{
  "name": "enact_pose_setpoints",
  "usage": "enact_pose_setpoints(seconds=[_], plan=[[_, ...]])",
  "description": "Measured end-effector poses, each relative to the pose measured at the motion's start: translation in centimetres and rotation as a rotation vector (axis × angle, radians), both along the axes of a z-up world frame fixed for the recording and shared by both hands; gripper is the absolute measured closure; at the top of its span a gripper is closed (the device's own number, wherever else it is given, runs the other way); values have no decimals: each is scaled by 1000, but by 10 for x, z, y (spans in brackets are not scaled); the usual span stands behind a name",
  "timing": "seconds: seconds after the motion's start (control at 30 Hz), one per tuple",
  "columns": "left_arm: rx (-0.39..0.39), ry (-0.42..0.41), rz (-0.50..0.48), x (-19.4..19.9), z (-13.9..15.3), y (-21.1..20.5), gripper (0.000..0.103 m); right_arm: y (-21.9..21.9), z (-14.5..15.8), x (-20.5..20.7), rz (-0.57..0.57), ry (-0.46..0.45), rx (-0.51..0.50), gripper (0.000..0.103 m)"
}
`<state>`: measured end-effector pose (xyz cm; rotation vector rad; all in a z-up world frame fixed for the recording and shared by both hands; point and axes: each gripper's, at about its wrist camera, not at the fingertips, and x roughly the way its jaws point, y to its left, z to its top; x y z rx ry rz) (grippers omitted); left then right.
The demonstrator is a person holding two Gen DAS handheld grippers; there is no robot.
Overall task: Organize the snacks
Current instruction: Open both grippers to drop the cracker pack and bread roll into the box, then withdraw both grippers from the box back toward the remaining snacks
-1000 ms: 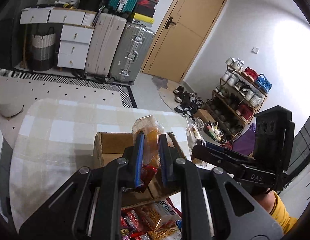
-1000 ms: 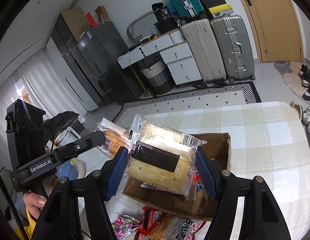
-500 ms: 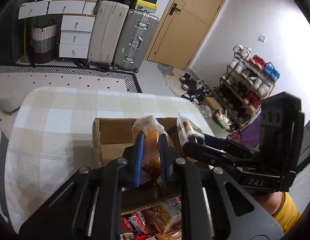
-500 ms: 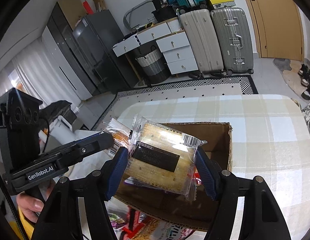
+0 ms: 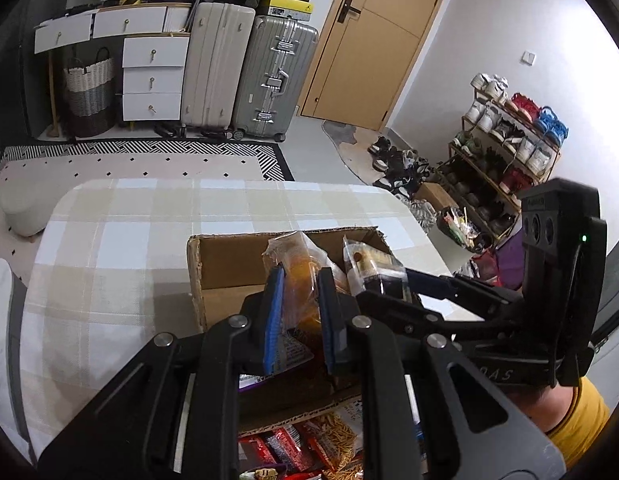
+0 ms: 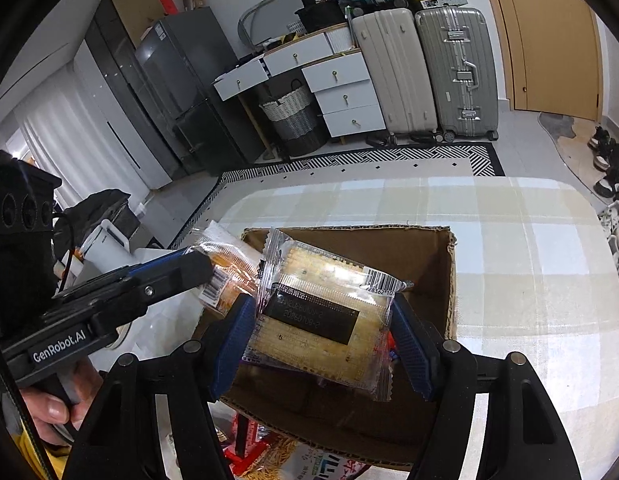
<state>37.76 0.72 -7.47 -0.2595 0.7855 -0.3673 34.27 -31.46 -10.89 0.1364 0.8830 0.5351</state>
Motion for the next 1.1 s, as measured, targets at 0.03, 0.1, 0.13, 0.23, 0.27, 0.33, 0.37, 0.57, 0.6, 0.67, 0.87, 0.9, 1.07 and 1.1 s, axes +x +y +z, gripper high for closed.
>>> enact_pose_setpoints(seconds=[0.03, 0.1, 0.13, 0.23, 0.27, 0.33, 0.37, 0.57, 0.6, 0.67, 0.87, 0.9, 1.07, 1.1], plan=[[2, -2, 3, -1, 1, 0, 90, -1, 0, 0, -2, 0, 0, 34], [13, -9, 10, -3, 4, -2, 88, -1, 1, 0, -6, -6, -5, 34], [24, -10, 16, -4, 5, -3, 83, -2, 2, -2, -8, -9, -7, 34], [50, -18, 33, -10, 10, 0, 60, -2, 2, -3, -18, -6, -14, 34], [67, -18, 42, -12, 12, 2, 57, -2, 3, -2, -22, -7, -14, 34], [92, -32, 64, -16, 18, 4, 48, -2, 3, -1, -27, -3, -17, 34], [86, -41, 62, -19, 22, 8, 47, -2, 3, -1, -29, -2, -20, 34], [88, -54, 49, -33, 35, 11, 45, 4, 3, -4, -24, -18, -60, 26], [90, -55, 48, -35, 37, 10, 45, 5, 4, -5, -28, -19, -65, 26], [84, -59, 47, -41, 41, 12, 42, 6, 4, -4, -18, -11, -61, 26], [90, -60, 51, -56, 53, 12, 35, 7, 7, -10, -16, -39, -84, 21], [90, -61, 49, -59, 55, 12, 34, 8, 9, -12, -18, -53, -97, 20], [96, -82, 55, -79, 72, 12, 30, 5, 26, -20, -23, -83, -89, 19], [99, -88, 56, -84, 75, 12, 27, 2, 32, -25, -28, -92, -79, 19]])
